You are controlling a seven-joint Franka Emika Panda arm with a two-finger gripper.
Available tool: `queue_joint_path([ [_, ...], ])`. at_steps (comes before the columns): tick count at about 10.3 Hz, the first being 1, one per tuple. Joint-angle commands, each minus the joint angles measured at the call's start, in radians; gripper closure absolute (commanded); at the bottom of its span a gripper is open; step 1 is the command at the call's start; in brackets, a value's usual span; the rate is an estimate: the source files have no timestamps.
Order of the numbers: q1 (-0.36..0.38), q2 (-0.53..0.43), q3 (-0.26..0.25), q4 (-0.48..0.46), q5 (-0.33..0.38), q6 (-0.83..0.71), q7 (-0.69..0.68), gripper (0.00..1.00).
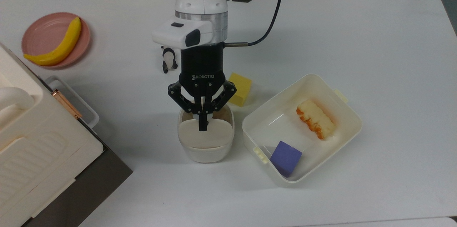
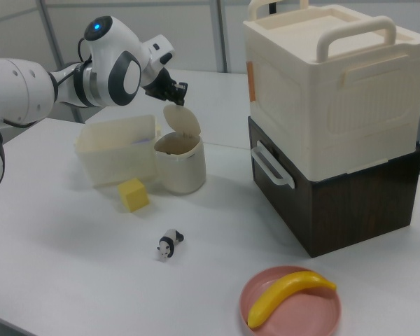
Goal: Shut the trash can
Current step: 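Lower the gripper behind the raised lid of the cream trash can, then push the hinged lid down onto the trash can rim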
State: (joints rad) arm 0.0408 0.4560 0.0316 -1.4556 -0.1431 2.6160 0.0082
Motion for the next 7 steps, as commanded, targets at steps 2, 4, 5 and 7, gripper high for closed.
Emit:
queue_joint_path([
  [2,0.002,-0.02,-0.006,-0.005,-0.01,-0.144,-0.022,1.0],
  [4,-0.001,-0.029,-0.007,-0.003,-0.003,-0.247,-0.02,1.0],
  [5,-0.001,-0.03,-0.006,-0.003,0.002,-0.289,-0.019,1.0],
  [7,0.001,-0.028,-0.006,-0.006,0.034,-0.356,-0.019,1.0],
])
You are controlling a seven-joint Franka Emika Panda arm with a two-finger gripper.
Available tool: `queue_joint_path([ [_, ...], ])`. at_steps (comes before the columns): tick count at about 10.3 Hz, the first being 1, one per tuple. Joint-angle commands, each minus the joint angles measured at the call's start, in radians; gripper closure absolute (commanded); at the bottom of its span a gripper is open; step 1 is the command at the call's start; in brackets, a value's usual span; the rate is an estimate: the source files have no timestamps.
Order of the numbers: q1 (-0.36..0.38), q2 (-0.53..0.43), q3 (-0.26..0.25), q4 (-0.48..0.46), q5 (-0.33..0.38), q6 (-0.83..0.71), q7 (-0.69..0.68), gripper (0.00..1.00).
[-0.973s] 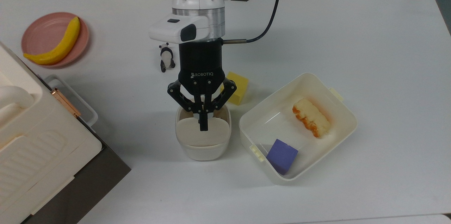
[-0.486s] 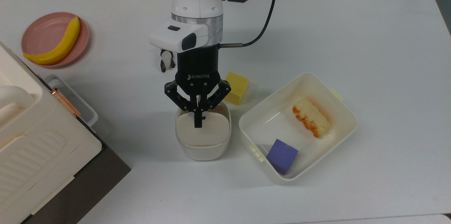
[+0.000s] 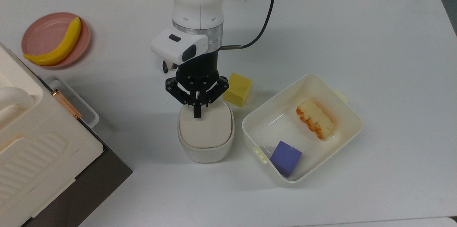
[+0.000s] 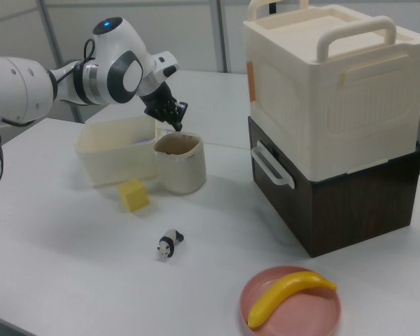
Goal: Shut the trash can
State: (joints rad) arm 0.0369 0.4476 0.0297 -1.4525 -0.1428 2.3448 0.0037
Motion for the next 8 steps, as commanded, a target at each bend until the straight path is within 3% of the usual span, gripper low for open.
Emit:
queue_joint_path([
  [1,0.006,-0.014,-0.002,-0.018,0.048,-0.093,-0.013,1.0],
  [8,0.012,0.025,-0.002,-0.054,0.051,-0.102,-0.007,1.0],
])
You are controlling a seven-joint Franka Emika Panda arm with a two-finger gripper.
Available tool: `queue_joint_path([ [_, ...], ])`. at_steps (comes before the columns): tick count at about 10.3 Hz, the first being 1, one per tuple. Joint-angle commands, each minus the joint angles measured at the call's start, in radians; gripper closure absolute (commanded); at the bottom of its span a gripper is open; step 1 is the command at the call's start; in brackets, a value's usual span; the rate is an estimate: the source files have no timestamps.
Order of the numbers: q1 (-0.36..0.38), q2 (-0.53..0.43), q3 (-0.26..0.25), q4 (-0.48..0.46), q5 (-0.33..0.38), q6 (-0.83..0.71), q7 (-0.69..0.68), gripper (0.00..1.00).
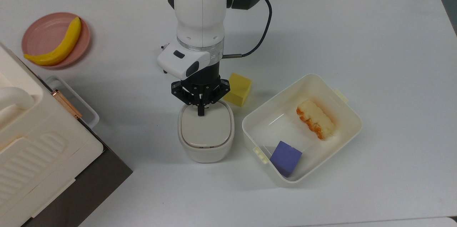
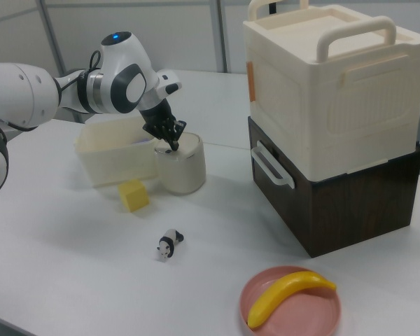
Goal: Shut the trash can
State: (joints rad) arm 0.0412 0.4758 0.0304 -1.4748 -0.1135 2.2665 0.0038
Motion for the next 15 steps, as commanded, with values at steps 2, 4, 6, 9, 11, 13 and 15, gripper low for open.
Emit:
queue_joint_path([
  [2,0.008,-0.054,0.002,-0.004,0.032,-0.106,-0.005,1.0],
  [4,0.009,-0.124,0.003,-0.004,0.064,-0.192,-0.005,0.99],
  [6,0.012,-0.175,0.005,-0.005,0.064,-0.318,-0.002,0.99],
  [9,0.013,-0.262,0.005,-0.013,0.052,-0.536,-0.004,0.94],
  [11,0.005,-0.296,-0.001,-0.013,0.052,-0.613,-0.004,0.86],
  [13,-0.006,-0.339,-0.006,-0.028,0.051,-0.637,-0.018,0.71],
  [15,-0.012,-0.355,-0.006,-0.03,0.046,-0.677,-0.016,0.28],
])
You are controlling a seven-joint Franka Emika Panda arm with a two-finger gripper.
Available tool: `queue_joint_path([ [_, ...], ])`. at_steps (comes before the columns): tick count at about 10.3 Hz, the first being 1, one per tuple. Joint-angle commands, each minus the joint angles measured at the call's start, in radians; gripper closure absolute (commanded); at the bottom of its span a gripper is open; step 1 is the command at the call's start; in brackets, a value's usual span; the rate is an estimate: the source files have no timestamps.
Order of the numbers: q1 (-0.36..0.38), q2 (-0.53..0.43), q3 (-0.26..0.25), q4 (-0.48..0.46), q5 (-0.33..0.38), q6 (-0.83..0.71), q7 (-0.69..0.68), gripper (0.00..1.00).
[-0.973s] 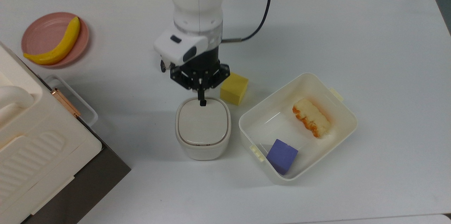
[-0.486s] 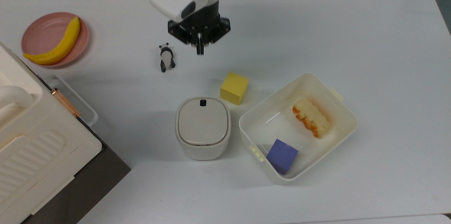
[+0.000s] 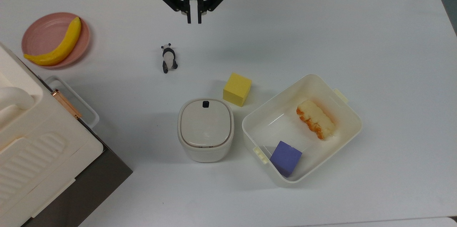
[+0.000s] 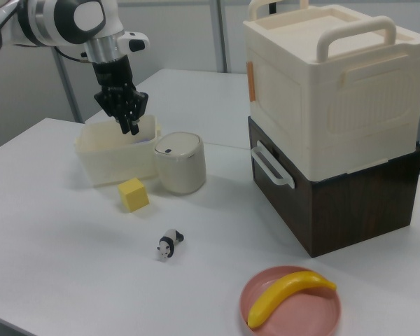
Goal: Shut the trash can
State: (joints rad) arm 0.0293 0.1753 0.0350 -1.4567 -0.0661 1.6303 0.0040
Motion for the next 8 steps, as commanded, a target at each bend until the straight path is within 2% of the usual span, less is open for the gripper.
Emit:
queue_joint_path([
  [1,0.001,-0.056,-0.01,-0.048,-0.006,-0.046,-0.015,0.09],
  [2,0.001,-0.056,-0.01,-0.048,-0.009,-0.047,-0.013,0.0],
  [8,-0.014,-0.074,-0.01,-0.054,-0.021,-0.046,-0.006,0.0],
])
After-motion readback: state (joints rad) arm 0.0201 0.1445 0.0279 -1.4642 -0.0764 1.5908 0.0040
